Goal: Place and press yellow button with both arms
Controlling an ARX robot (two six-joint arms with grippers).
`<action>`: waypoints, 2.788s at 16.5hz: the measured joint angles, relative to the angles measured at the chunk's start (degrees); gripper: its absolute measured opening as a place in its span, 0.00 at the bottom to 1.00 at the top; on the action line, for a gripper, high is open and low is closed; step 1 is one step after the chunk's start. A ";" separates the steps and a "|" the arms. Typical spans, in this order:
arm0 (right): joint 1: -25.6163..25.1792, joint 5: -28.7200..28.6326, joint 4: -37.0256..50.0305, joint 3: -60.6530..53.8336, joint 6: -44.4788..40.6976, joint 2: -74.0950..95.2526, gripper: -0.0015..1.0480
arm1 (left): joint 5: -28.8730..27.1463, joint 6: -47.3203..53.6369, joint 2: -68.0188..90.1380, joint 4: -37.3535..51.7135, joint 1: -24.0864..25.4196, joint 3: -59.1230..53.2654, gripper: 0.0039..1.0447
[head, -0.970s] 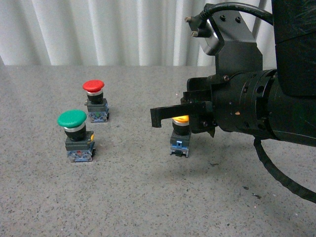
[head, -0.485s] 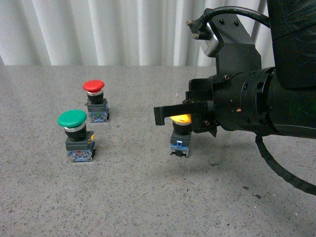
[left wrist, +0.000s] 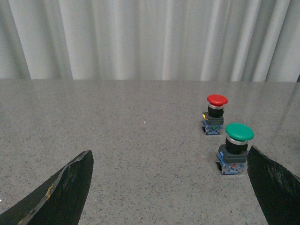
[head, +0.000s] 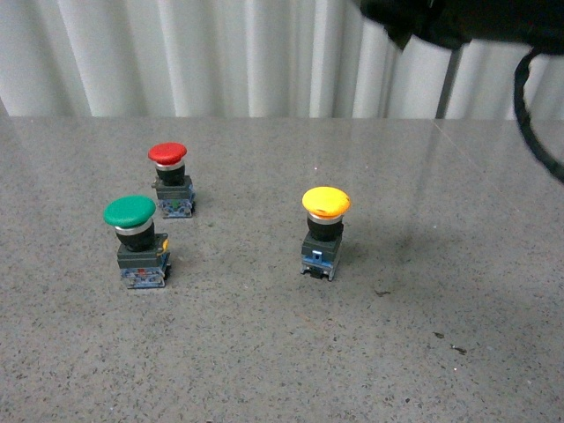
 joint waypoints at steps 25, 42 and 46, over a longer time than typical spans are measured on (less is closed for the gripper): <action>-26.21 7.65 -41.33 -42.91 -16.35 -81.59 0.02 | 0.00 0.00 0.00 0.00 0.00 0.00 0.94; -26.21 7.78 -42.49 -45.03 -16.44 -87.17 0.75 | 0.00 0.00 0.00 0.00 0.00 0.02 0.94; -26.21 7.78 -42.49 -45.03 -16.44 -87.17 0.93 | 0.00 0.00 0.00 -0.02 0.00 0.00 0.94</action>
